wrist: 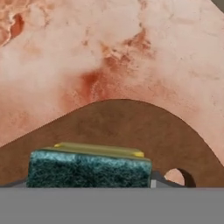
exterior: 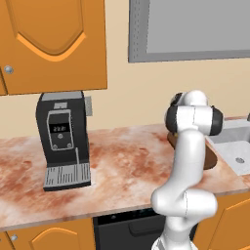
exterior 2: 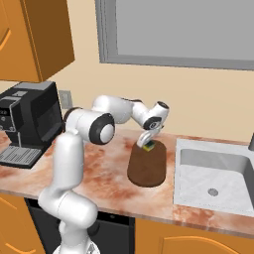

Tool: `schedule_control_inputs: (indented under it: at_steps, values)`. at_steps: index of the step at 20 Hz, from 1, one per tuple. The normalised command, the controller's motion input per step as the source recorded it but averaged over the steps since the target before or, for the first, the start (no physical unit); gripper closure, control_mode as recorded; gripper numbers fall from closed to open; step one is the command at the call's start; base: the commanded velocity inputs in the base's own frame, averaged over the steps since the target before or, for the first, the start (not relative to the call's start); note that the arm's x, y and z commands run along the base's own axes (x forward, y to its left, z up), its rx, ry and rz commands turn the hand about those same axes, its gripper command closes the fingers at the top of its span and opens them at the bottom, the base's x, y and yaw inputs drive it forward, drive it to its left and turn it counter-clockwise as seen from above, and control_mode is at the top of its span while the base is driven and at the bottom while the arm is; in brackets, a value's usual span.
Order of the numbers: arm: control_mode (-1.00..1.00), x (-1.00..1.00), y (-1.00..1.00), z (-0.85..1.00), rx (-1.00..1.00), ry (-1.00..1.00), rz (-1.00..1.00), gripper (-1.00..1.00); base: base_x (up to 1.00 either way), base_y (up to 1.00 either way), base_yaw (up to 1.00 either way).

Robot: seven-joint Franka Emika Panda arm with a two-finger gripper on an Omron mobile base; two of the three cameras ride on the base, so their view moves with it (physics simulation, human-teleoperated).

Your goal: Pick up the sponge from the counter and clean the cutting board by briefly scrubbing or pressing down on the cutting board. Once finished, release the sponge.

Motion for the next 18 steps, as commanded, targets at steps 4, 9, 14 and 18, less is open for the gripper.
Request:
schedule_control_inputs:
  at_steps: [4,9,14,18]
  values:
    - [-1.0,-0.18,0.19,-0.36,-0.24,0.0,0.18,1.0,0.0,0.0,0.0]
    - [-1.0,-0.45,0.1,-0.32,-0.23,0.01,0.25,1.0,0.0,0.0,0.0]
    - [-1.0,-0.51,0.01,-0.12,-0.19,0.08,0.27,1.0,0.0,0.0,0.0]
    - [-1.0,-0.55,0.0,-0.01,-0.1,0.15,0.27,1.0,0.0,0.0,0.0]
